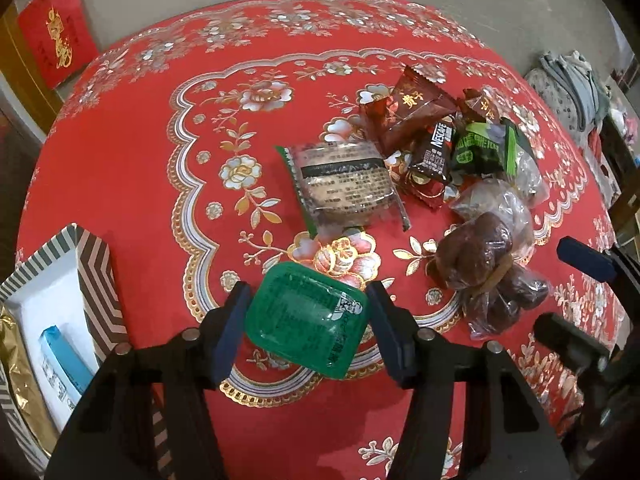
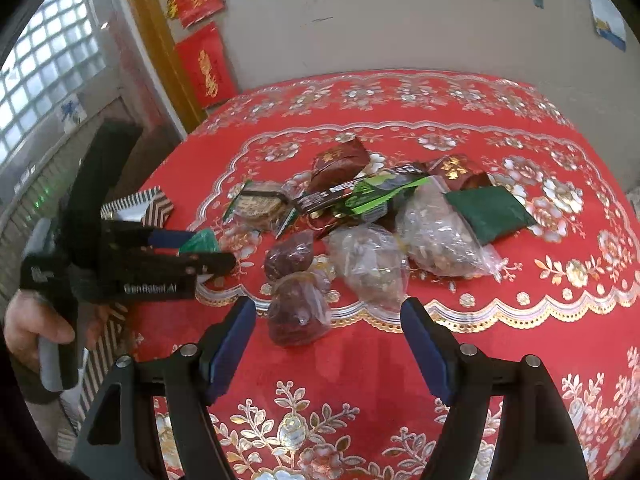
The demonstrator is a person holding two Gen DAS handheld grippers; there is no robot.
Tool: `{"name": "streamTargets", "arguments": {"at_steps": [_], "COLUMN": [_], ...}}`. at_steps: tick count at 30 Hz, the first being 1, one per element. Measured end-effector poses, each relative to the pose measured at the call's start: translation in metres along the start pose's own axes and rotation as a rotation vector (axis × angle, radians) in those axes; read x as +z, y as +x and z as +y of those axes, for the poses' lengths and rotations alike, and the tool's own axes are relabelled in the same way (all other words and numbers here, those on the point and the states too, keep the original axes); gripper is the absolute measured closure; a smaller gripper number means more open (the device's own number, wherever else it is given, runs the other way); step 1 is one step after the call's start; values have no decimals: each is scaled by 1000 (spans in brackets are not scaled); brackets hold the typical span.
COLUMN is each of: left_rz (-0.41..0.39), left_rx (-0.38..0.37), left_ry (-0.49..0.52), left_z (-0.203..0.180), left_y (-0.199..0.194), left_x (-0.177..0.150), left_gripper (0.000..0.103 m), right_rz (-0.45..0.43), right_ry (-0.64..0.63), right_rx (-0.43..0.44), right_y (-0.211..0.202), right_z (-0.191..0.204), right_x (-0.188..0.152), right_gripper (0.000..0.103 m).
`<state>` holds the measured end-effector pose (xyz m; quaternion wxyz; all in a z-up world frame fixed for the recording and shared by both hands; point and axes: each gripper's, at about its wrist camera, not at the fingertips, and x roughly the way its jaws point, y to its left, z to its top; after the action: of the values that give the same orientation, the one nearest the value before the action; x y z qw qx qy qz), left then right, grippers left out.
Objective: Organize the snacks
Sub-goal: 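Move the left tool to the green sauce packet and grasp it, then grasp the bag of red dates with the right tool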
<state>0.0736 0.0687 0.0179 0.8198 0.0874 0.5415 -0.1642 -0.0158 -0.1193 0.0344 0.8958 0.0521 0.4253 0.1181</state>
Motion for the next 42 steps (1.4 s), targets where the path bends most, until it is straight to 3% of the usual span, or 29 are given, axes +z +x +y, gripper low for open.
{"name": "streamTargets", "arguments": {"at_steps": [9, 16, 17, 18, 29, 42], "left_rz": [-25, -36, -37, -38, -81, -145], "left_rx": [43, 27, 25, 20, 15, 51], "left_ry": [-30, -36, -35, -35, -48, -83], "left_z": [9, 8, 7, 7, 2, 3], "left_y": [-9, -19, -19, -20, -39, -67], "left_x": [-8, -16, -17, -18, -26, -38], "left_gripper": [45, 45, 45, 45, 45, 45], "right_rz": [7, 59, 63, 65, 12, -66], "right_ry": [-91, -147, -143, -133, -105, -128], "right_rx": [-21, -37, -31, -17, 24, 27], "right_y": [16, 42, 45, 48, 28, -3], "right_z": [21, 33, 32, 31, 27, 48], "right_x": [1, 4, 4, 4, -4, 3], "right_gripper": [27, 29, 38, 63, 63, 64]}}
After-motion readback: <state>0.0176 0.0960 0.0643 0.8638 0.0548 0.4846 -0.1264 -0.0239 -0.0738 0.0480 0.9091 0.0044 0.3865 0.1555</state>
